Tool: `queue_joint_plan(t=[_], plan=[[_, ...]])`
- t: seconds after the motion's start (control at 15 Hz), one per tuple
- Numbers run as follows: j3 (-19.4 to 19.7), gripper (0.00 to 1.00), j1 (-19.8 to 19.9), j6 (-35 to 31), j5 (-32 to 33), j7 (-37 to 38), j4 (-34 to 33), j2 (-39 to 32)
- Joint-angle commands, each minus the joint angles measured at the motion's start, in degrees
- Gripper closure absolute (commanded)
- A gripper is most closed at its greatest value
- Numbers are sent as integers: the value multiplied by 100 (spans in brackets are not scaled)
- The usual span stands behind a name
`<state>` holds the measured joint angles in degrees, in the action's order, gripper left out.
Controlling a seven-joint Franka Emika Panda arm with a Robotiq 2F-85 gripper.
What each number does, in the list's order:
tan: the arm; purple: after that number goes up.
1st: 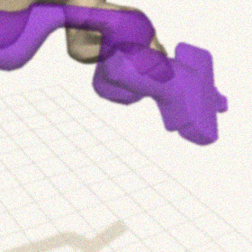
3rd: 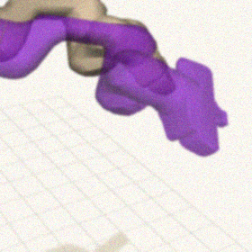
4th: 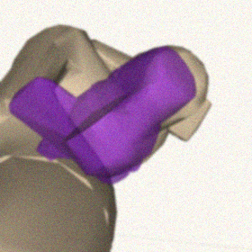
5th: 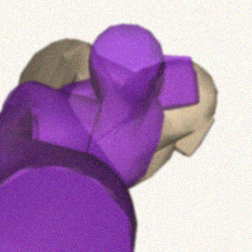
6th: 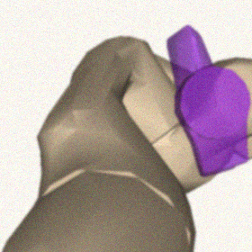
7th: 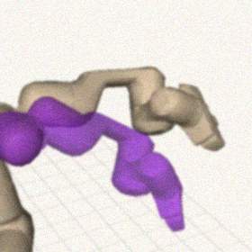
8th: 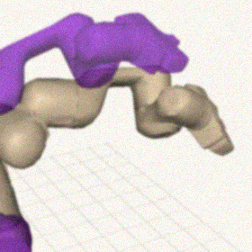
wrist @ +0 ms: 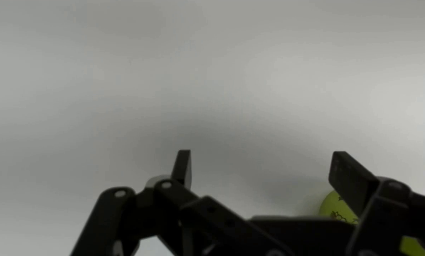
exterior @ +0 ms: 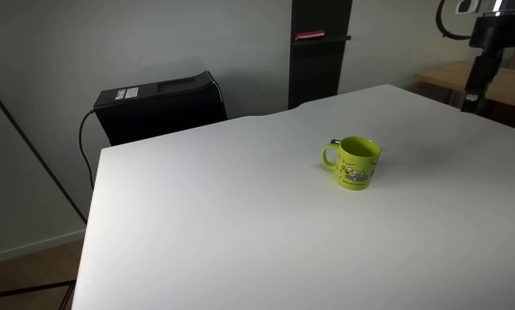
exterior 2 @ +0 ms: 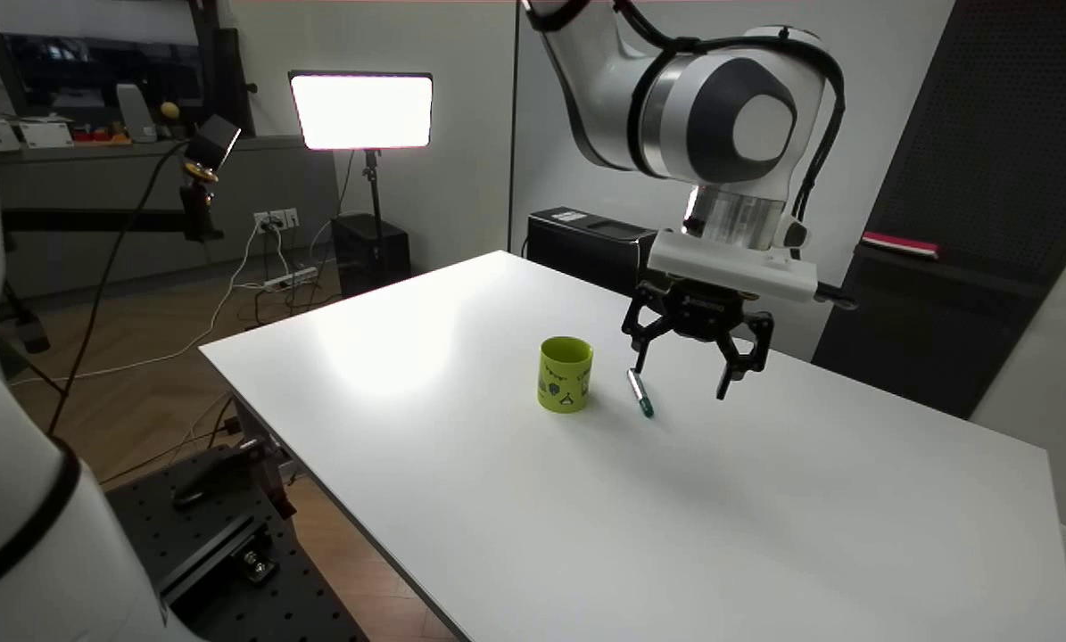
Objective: Put the marker in the mug
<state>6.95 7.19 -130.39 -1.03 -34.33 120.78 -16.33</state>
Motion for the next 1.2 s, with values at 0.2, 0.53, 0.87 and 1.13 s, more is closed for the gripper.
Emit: queue_joint_plan(t=[0.2,0.53,0.87,1.13], plan=[[-387,0,114,-162,56,302,-1167,-1122],[-602,0,76,-176,107,484,-1810,-1715],[-755,0,2,-332,181,631,-2213,-2064],[-749,0,-168,-569,512,714,-2380,-2244]])
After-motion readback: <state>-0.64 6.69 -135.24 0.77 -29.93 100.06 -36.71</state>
